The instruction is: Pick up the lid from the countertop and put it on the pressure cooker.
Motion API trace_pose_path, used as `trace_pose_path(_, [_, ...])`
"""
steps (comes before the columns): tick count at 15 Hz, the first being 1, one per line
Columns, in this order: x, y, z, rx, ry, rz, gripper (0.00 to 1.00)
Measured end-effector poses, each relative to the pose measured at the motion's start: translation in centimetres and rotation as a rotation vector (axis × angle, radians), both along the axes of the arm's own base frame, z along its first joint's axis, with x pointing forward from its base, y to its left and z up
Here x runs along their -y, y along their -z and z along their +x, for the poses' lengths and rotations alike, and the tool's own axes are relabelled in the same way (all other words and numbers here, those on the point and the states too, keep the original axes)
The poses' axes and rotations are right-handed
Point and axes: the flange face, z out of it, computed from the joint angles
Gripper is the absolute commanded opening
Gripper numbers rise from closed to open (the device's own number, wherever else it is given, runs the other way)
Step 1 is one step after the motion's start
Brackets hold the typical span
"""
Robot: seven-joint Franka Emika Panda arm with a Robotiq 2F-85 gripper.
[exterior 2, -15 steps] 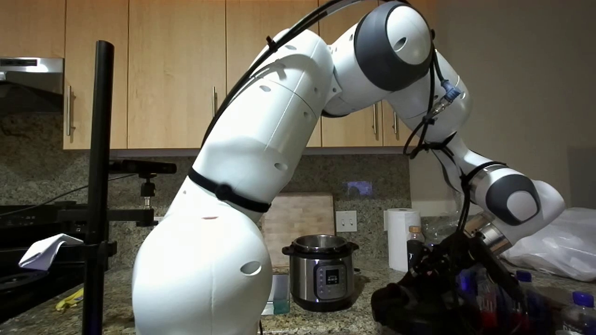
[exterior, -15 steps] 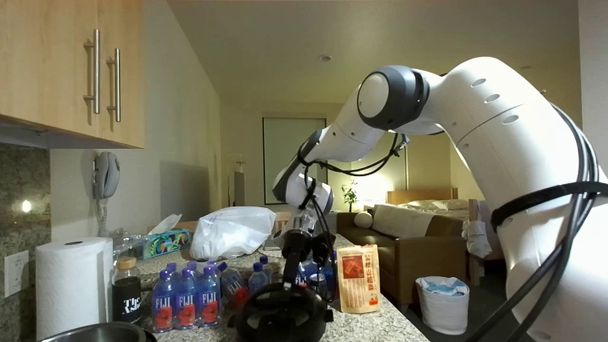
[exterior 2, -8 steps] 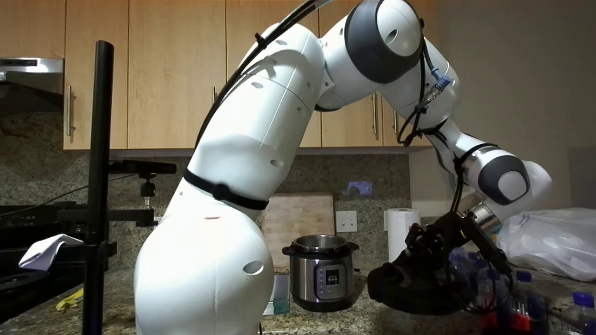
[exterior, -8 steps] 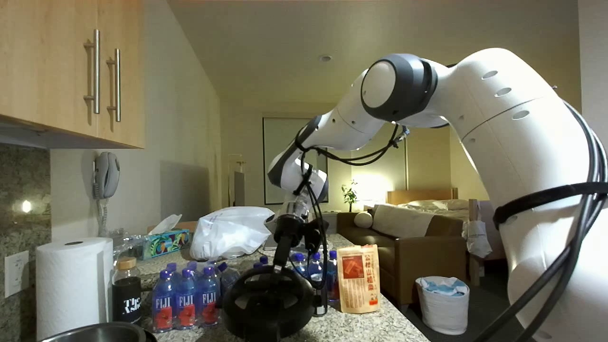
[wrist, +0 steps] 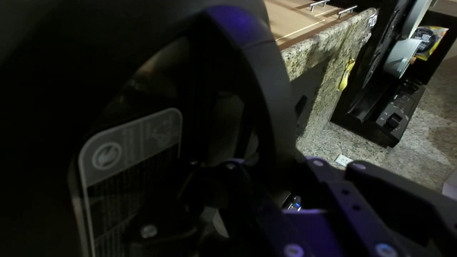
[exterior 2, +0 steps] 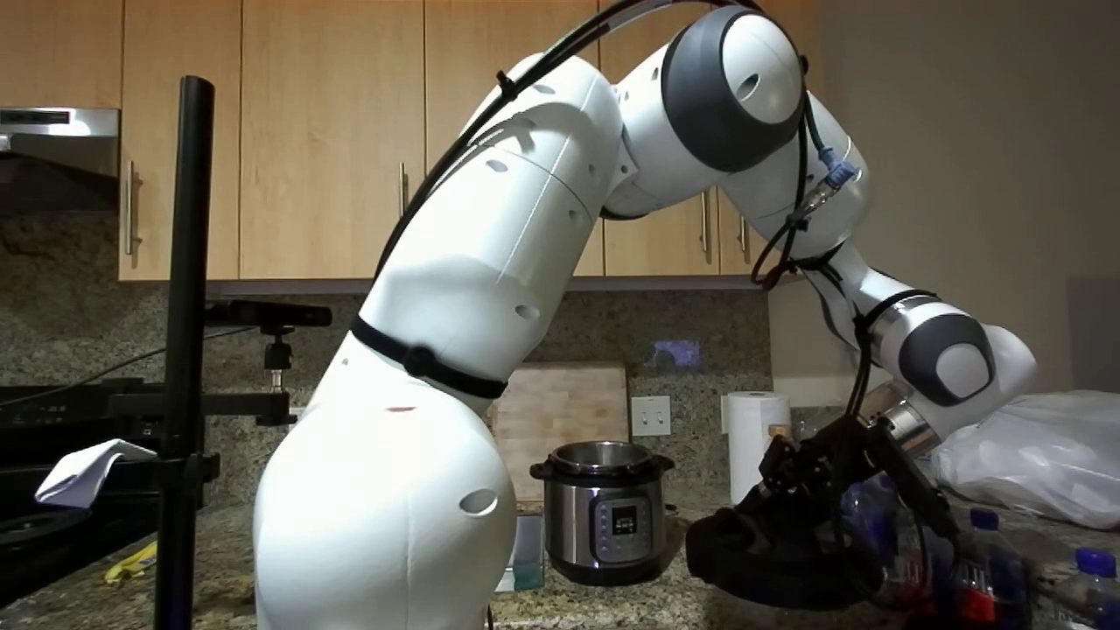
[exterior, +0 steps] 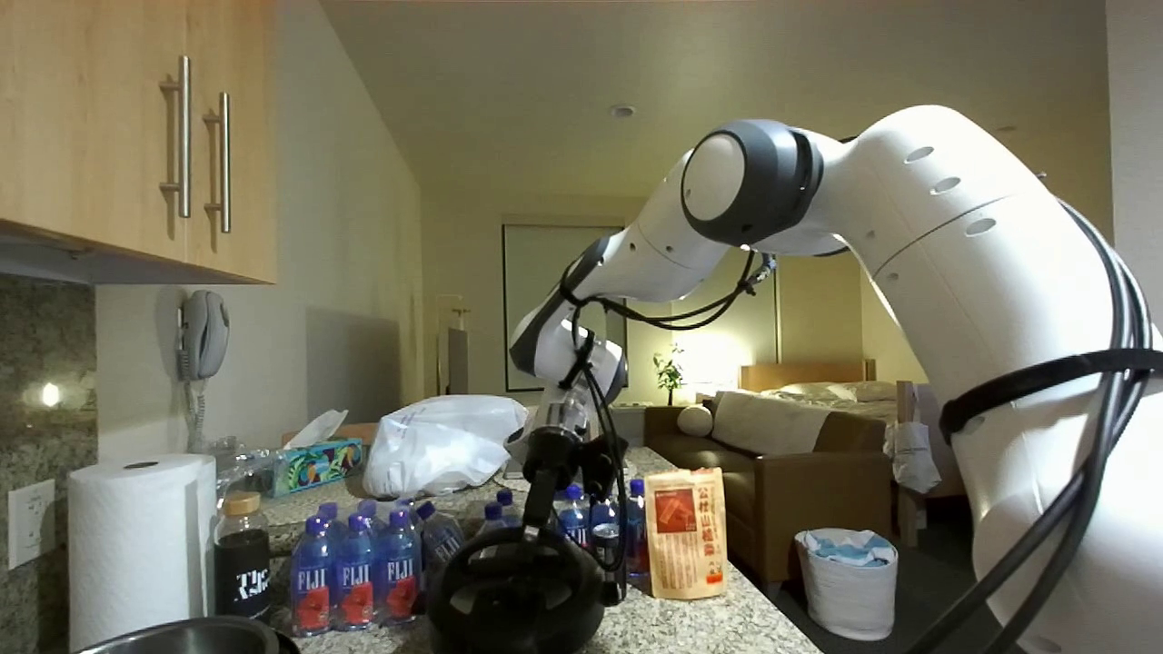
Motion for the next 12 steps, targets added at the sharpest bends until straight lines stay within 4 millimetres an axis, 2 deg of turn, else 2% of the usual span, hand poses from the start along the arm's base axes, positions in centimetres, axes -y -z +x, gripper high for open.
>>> trace_pose_path(3, [-1.5,-1.0,1.3,0.03,-0.028,0.007,0.04])
trace_pose_path(6, [-2.4,-4.3,3.1,0.085,-0.036,0.048,0.04])
trace_pose_path(9, [-2.0,-8.0,4.5,0.119,-0.026,0.113,0.04])
trace_pose_path(12, [-2.2,-10.2,6.0,0.113,-0.016,0.17,0.04])
